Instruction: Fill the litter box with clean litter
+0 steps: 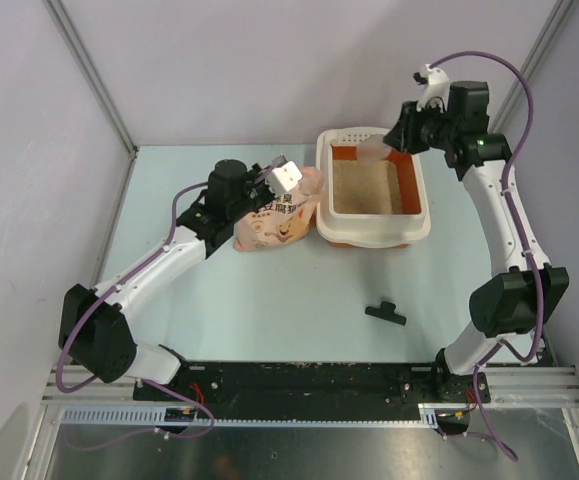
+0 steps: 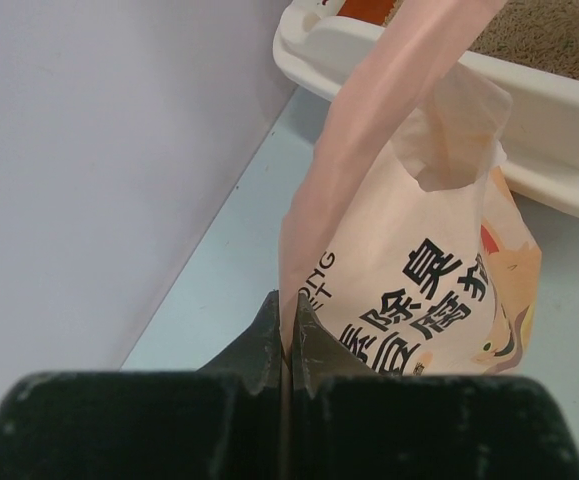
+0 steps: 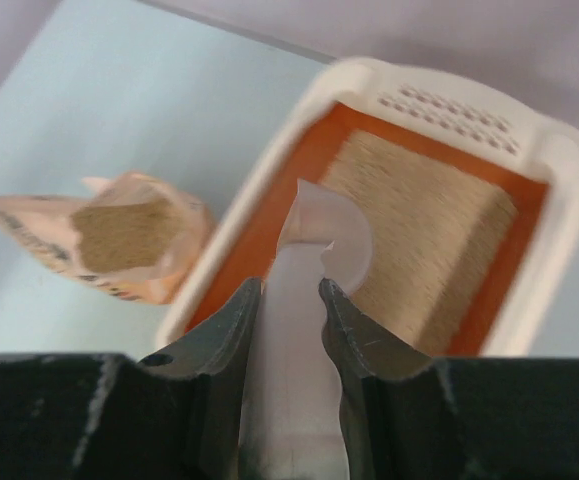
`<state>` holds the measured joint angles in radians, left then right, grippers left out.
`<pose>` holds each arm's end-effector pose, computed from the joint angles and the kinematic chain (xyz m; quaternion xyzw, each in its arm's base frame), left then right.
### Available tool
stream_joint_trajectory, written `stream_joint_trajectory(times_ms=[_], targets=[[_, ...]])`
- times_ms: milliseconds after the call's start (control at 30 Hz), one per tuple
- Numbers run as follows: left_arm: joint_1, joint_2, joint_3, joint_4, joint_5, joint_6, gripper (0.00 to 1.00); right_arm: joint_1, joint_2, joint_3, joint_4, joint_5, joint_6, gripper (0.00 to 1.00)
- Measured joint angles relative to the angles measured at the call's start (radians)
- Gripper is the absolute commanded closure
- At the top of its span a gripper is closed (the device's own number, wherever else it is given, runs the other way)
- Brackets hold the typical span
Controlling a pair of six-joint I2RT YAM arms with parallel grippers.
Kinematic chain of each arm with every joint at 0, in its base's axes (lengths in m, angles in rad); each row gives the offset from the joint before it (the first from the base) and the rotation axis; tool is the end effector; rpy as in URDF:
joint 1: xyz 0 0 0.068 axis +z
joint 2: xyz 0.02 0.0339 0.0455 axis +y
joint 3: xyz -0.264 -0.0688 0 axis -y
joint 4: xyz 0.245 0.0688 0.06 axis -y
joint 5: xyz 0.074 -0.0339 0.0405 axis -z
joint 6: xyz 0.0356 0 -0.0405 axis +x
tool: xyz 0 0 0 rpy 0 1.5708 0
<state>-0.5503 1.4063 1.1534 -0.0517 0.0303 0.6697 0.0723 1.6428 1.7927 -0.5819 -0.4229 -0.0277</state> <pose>0.2837 -0.1753 0.3379 0.4691 0.6556 0.0231 0.5913 0.3669 0.0412 0.4282 -0.1542 0.8168 0.1885 0.5230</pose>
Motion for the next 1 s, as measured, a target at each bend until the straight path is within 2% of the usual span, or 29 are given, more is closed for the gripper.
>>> stream_joint_trajectory(times_ms=[167, 600, 867, 1000], targets=[[0.0, -0.004, -0.002, 0.0, -0.001, -0.015, 0.99, 0.06, 0.035, 0.1, -0.029, -0.112, -0.022, 1.0], [0.0, -0.037, -0.041, 0.023, -0.002, -0.011, 0.98, 0.201, 0.13, 0.141, -0.06, -0.291, -0.03, 1.0], [0.0, -0.054, -0.053, 0.019, -0.001, -0.01, 0.96, 0.272, 0.22, 0.216, -0.165, -0.246, -0.123, 1.0], [-0.001, -0.074, -0.065, 0.011, 0.004, -0.012, 0.96, 0.327, 0.291, 0.249, -0.184, -0.169, -0.122, 1.0]])
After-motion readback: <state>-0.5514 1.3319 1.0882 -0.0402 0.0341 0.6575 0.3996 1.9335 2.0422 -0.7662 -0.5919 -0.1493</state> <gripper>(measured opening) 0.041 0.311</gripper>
